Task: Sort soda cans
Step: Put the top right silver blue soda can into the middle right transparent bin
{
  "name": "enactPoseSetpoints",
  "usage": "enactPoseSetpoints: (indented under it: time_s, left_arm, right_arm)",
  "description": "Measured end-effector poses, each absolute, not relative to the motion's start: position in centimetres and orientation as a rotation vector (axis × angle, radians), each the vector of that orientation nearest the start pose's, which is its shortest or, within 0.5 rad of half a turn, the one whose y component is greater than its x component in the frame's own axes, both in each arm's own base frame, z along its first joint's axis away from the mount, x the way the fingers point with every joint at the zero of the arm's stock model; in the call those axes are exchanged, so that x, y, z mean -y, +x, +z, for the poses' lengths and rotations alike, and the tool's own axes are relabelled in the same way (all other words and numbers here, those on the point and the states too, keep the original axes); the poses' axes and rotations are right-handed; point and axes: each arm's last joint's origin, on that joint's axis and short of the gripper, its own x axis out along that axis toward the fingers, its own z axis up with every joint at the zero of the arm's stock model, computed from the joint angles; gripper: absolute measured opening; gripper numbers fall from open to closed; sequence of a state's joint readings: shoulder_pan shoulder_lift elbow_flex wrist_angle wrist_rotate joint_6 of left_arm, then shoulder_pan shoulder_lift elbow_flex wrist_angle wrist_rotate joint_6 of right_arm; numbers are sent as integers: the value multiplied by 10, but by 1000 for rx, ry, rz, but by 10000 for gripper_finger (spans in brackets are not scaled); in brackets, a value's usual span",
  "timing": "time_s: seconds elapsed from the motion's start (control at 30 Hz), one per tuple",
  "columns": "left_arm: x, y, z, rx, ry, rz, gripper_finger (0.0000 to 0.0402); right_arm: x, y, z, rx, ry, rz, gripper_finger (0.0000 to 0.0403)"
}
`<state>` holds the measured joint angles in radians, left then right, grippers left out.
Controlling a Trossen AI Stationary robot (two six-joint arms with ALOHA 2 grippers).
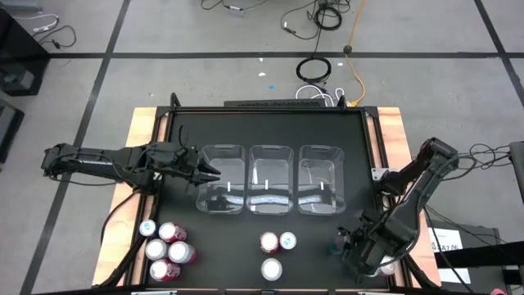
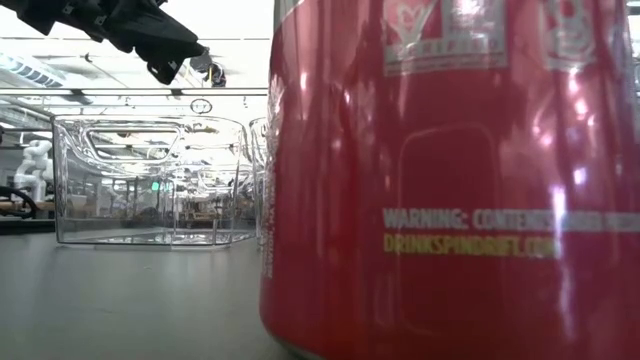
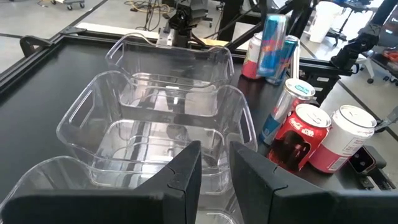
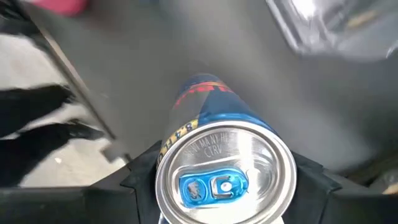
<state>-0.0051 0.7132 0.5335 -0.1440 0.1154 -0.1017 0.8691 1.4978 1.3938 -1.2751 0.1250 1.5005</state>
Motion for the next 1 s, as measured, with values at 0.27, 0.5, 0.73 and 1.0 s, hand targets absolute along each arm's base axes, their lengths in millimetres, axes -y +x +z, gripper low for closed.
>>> enactPoseSetpoints:
  time_s: [0.27, 0.5, 0.73, 1.0]
  left_arm:
    - [4, 164, 261, -329, -117, -103, 93]
    - [4, 164, 261, -328, -116, -103, 93]
    - [4, 164, 261, -325, -115, -103, 93]
    - [4, 164, 261, -324, -114, -104, 93]
  right_arm:
    - [-171, 176, 358, -1116, 611, -378, 227]
    - [-126, 187, 366, -1132, 577, -603, 230]
    - [-76, 217, 360, -1191, 521, -690, 229]
    - [-29, 226, 331, -1320, 486, -772, 230]
